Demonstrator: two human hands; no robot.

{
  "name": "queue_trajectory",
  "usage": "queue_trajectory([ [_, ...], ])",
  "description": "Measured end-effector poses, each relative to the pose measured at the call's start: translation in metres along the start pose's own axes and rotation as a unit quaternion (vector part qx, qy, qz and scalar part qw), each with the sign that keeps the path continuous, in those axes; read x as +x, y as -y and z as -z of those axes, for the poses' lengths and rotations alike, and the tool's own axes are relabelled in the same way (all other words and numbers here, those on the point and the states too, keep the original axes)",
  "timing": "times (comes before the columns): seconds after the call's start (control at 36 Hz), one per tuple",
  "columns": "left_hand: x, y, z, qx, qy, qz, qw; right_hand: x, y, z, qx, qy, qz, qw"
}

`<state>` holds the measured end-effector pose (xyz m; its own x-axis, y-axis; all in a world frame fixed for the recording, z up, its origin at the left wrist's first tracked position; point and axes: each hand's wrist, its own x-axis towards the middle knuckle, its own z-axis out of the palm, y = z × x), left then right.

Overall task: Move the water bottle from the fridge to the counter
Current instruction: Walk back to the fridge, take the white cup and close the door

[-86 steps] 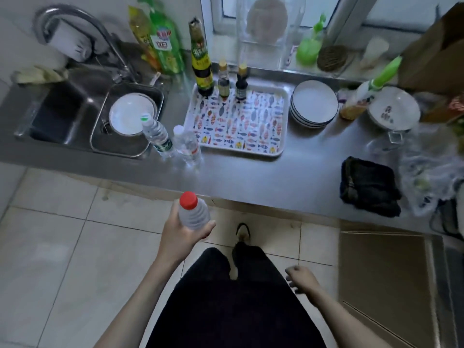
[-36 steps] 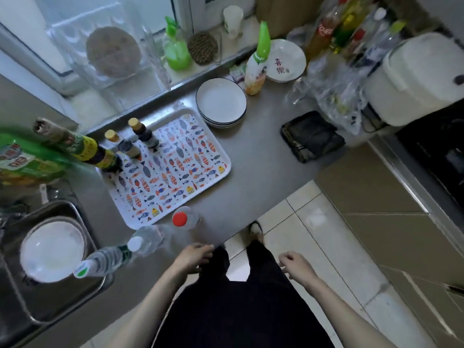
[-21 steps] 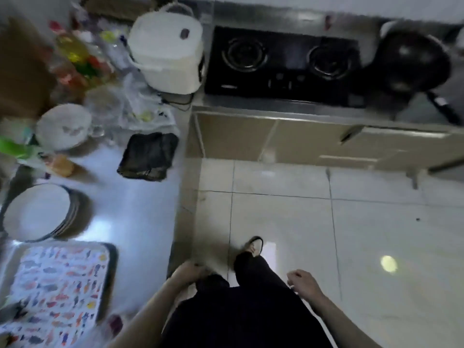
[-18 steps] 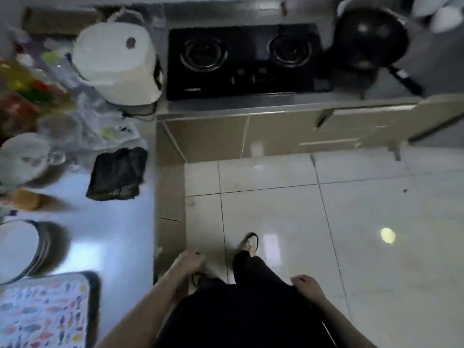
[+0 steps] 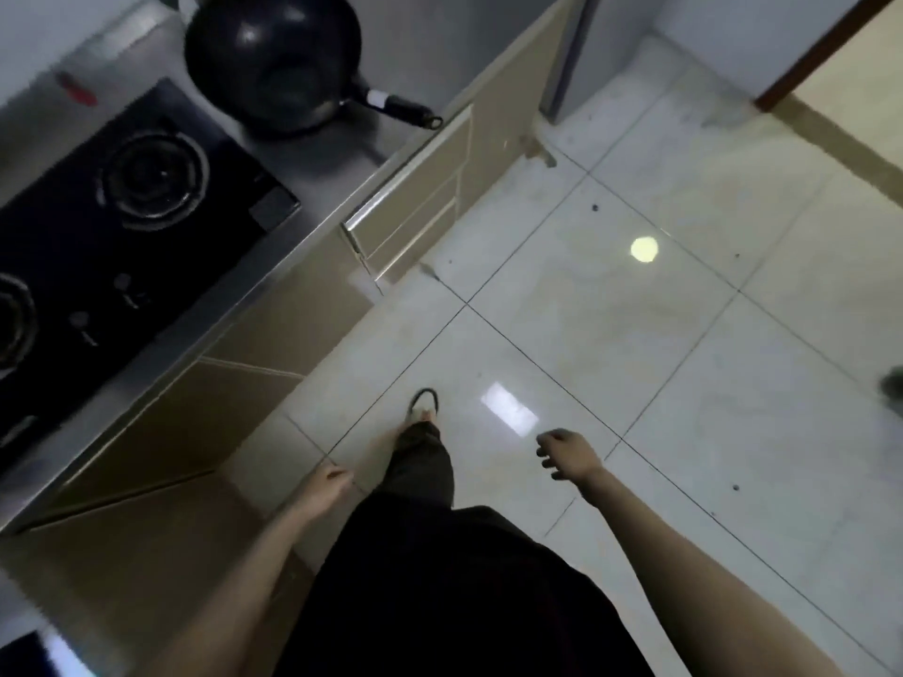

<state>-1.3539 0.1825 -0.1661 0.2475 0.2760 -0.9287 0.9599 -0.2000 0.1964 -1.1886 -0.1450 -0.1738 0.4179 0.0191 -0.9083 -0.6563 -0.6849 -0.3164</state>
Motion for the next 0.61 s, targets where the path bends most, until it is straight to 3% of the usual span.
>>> queue_trajectory([
  [0.17, 0.049, -0.106, 0.019, 0.023, 0.002, 0.065, 0.998, 0.053, 0.081, 0.077, 0.04, -0.043, 0.027, 0.998],
  [0.31, 0.082, -0.245, 0.017, 0.073, 0.03, 0.055, 0.995, 0.086, 0.104, 0.152, 0.07, -0.08, -0.025, 0.994],
  [0.44, 0.093, -0.437, -0.002, 0.19, 0.058, -0.06, 0.978, 0.089, 0.109, 0.226, 0.11, -0.1, -0.068, 0.987],
  [0.61, 0.099, -0.67, -0.04, 0.181, 0.088, -0.202, 0.958, 0.108, 0.106, 0.308, 0.121, -0.094, -0.152, 0.976],
])
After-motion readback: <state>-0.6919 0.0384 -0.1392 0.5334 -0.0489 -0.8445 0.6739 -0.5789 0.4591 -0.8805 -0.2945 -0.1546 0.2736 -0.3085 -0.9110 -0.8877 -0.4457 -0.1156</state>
